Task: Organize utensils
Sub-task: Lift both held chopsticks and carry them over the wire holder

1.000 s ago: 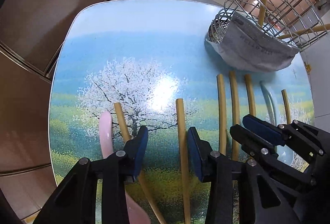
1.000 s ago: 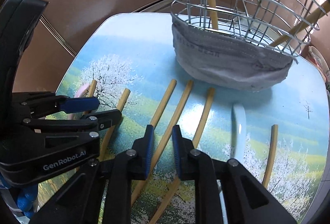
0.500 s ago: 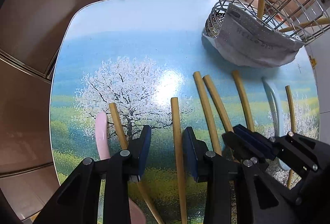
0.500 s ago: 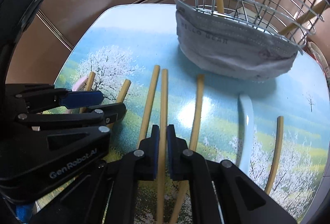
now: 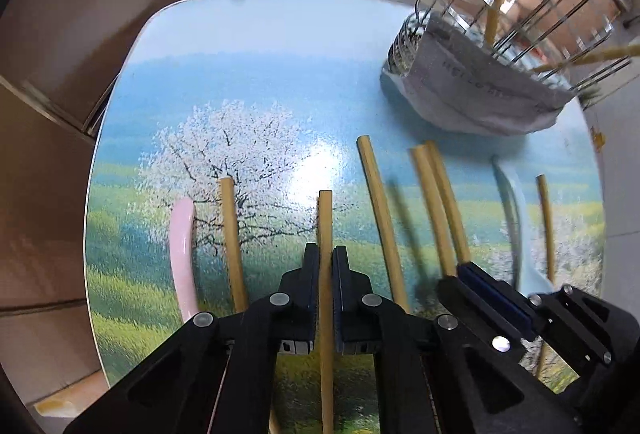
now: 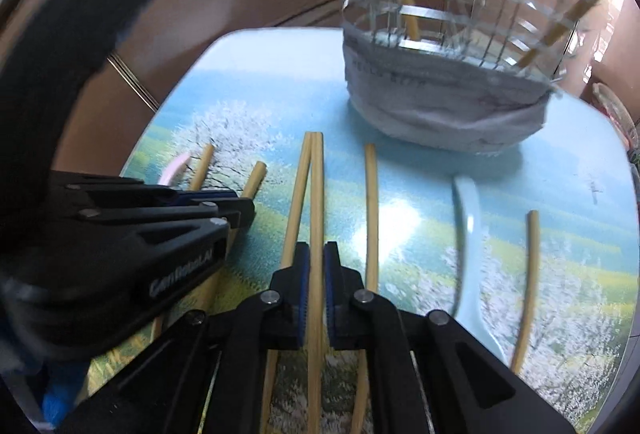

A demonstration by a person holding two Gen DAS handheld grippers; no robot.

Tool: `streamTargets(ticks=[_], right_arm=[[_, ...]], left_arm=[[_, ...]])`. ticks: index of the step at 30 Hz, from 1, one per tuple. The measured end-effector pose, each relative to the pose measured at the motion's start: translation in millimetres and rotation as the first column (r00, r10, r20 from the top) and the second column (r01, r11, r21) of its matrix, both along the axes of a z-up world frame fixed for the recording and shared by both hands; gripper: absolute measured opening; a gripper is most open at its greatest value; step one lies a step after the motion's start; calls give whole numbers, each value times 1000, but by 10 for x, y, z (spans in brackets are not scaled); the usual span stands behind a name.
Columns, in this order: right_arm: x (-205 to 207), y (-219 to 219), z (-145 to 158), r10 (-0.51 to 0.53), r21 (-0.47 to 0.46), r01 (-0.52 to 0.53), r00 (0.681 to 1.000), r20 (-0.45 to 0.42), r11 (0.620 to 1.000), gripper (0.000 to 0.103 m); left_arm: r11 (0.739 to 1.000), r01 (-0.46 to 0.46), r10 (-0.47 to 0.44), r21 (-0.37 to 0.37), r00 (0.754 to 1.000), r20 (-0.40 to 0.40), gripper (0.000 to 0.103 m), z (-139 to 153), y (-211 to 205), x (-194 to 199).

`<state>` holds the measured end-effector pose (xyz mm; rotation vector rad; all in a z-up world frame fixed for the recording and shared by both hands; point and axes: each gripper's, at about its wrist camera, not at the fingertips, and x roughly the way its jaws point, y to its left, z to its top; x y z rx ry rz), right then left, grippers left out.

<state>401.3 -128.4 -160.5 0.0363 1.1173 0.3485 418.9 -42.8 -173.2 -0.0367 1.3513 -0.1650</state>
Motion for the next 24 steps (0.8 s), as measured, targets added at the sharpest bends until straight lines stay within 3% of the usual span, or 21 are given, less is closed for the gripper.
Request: streamTargets(ticks=[14, 24], right_arm=[[-989, -344, 815, -19, 96, 0, 979, 203, 995, 6], [-1872, -419, 1627, -47, 107, 4, 916, 398, 994, 6]], left_arm=[[991, -8, 37, -136, 977, 211, 6, 866, 217, -917], [984, 13, 56, -177, 923, 381, 6, 1681, 397, -1755]])
